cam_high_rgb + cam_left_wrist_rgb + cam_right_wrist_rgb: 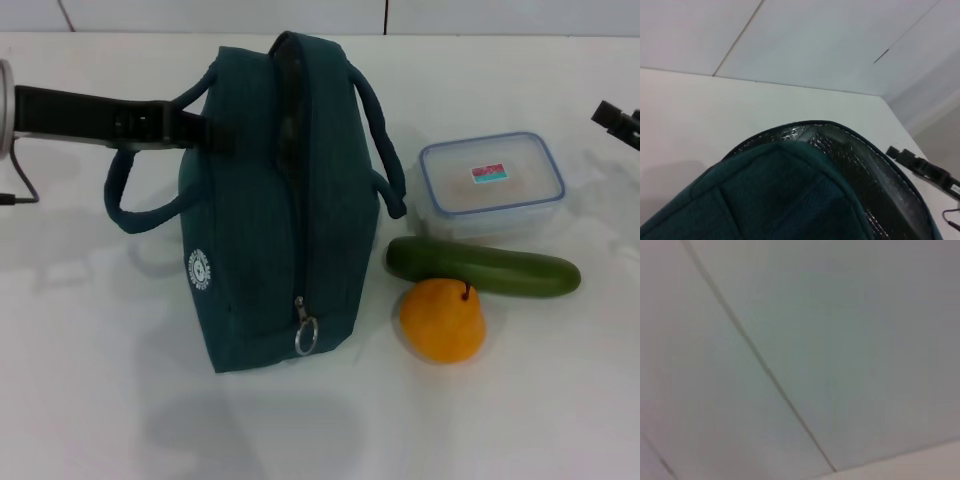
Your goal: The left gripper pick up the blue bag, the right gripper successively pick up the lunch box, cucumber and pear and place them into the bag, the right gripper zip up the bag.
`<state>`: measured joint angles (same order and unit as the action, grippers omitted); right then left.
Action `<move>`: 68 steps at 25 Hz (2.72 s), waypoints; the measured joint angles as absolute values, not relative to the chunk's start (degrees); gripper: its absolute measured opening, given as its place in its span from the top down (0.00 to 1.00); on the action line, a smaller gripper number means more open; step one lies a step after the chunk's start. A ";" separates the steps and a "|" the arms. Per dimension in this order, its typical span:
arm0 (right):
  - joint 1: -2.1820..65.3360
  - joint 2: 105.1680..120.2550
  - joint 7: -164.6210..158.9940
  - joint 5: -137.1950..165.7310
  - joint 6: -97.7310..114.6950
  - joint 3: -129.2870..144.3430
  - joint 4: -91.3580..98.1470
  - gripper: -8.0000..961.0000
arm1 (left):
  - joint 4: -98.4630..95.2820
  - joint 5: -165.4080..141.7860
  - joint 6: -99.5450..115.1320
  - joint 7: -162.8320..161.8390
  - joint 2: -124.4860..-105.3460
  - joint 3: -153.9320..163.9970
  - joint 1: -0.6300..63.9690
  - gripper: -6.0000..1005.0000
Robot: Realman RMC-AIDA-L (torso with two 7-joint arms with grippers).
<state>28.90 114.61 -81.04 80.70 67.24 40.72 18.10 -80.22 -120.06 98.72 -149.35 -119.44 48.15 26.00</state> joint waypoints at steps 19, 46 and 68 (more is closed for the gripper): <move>32.25 114.62 -86.62 82.62 65.59 42.59 12.89 0.19 | -78.18 -120.04 97.96 -149.10 -119.36 47.76 27.29 0.94; 32.94 115.40 -89.53 82.26 68.28 43.94 10.46 0.36 | -76.99 -120.06 97.74 -148.88 -119.36 47.85 27.34 0.95; 33.04 115.39 -91.66 80.99 68.96 43.85 10.46 0.60 | -76.11 -120.06 97.56 -148.37 -119.44 47.68 27.86 0.95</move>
<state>33.04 115.39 -91.66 80.99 68.96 43.85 10.46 -76.11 -120.06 97.56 -148.37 -119.44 47.68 27.86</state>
